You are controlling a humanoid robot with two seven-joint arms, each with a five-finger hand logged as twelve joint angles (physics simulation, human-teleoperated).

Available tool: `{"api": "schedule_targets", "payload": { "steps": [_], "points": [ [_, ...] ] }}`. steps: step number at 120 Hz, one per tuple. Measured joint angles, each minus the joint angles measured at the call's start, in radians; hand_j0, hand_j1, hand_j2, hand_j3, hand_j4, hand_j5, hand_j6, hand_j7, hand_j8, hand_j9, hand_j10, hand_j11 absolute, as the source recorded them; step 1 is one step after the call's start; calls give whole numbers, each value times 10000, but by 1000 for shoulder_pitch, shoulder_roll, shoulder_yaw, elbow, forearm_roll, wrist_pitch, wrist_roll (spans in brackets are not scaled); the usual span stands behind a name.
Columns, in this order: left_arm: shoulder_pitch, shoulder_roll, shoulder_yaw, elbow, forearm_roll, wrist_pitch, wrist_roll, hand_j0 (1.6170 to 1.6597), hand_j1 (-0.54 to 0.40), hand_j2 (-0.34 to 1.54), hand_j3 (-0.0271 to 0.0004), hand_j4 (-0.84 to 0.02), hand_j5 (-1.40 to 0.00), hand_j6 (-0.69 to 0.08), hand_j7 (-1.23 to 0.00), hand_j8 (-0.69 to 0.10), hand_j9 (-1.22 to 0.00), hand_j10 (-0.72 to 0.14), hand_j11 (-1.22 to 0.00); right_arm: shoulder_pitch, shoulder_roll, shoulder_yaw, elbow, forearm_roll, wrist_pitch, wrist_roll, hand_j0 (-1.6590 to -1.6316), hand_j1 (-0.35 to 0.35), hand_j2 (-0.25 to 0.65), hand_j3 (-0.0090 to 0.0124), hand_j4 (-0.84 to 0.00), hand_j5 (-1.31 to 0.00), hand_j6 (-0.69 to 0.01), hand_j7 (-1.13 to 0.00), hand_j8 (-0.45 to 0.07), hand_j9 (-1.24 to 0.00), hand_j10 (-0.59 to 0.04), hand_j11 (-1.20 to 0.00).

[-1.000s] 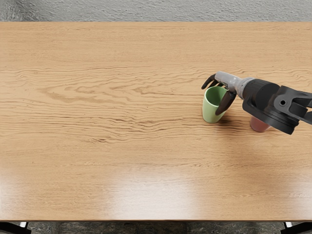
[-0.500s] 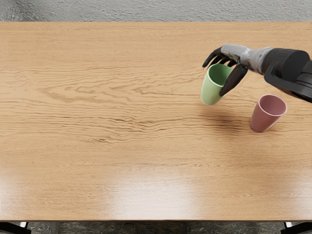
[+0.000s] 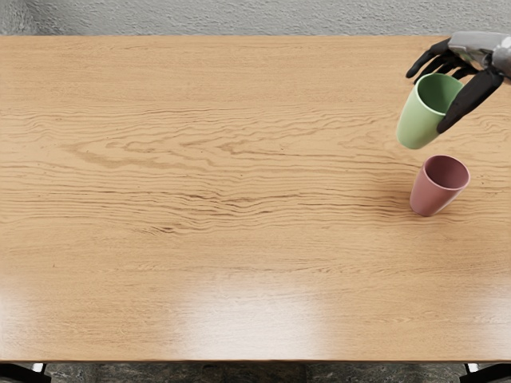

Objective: Pick up cup and place in cup with right hand

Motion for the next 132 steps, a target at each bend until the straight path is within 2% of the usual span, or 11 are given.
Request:
{"api": "schedule_targets", "payload": {
  "steps": [12,15,16,18,19,20,26,43,53,62,132],
  "points": [
    [0,0,0,0,0,0,0,16581,3491,-1,1,-3,0,-4,1,-3,1,-2,1,0,-46,0,14,1,23,0,-16582,1167,2422,11,-4197,-6227,-4102,-5897,-2985,-6084,-3581,-6092],
    [0,0,0,0,0,0,0,16581,3491,-1,0,-3,0,-4,1,-3,1,-2,1,0,-56,0,18,2,27,0,-16581,1202,2493,2,-4218,-6200,-4106,-5897,-3040,-6081,-3560,-6078],
    [0,0,0,0,0,0,0,16581,3491,-1,0,-3,0,-4,1,-3,1,-2,1,0,-60,0,20,2,29,0,-16582,1221,2537,10,-4214,-6204,-4079,-5897,-3029,-6088,-3575,-6080],
    [0,0,0,0,0,0,0,16581,3491,0,0,-3,0,-4,0,-3,1,-2,1,0,-67,0,23,2,31,0,-16581,1260,2641,-15,-4233,-6176,-4149,-5897,-3042,-6062,-3633,-6040],
    [0,0,0,0,0,0,0,16581,3491,0,0,-3,0,-4,0,-3,1,-1,1,0,-71,0,25,3,33,0,-16582,1278,2694,1,-4237,-6171,-4139,-5897,-3076,-6062,-3645,-6034],
    [0,0,0,0,0,0,0,16581,3491,0,0,-3,0,-4,0,-3,1,-1,1,0,-74,0,26,3,35,0,-16583,1290,2740,6,-4241,-6164,-4146,-5896,-3093,-6061,-3617,-6030],
    [0,0,0,0,0,0,0,16581,3491,0,0,-3,0,-3,0,-3,1,-1,1,-1,-92,0,32,5,47,0,-16582,1341,2906,10,-4237,-6161,-4170,-5893,-3116,-6083,-3600,-6034],
    [0,0,0,0,0,0,0,16581,3490,1,0,-2,-1,-3,-1,-3,-1,-1,0,-4,-118,-3,47,6,70,0,-16579,1204,2318,1,-4307,-6116,-4150,-5884,-3092,-6069,-3625,-6046],
    [0,0,0,0,0,0,0,16581,3490,2,-1,-2,-2,-3,-1,-3,-1,-1,-1,-7,-130,-5,58,7,77,0,-16566,891,1051,-3,-4340,-6099,-4065,-5882,-3066,-6061,-3630,-6029],
    [0,0,0,0,0,0,0,16581,3490,2,-1,-2,-2,-3,-2,-3,-2,-1,-2,-10,-134,-7,64,7,79,0,-16561,761,755,-2,-4375,-6072,-4068,-5880,-3089,-6028,-3634,-6013],
    [0,0,0,0,0,0,0,16581,3489,3,-2,-2,-3,-3,-3,-3,-3,-2,-3,-52,-136,-22,75,5,46,0,-16552,642,612,-3,-4535,-6039,-4113,-5944,-3174,-6007,-3722,-5982]
  ]
}}
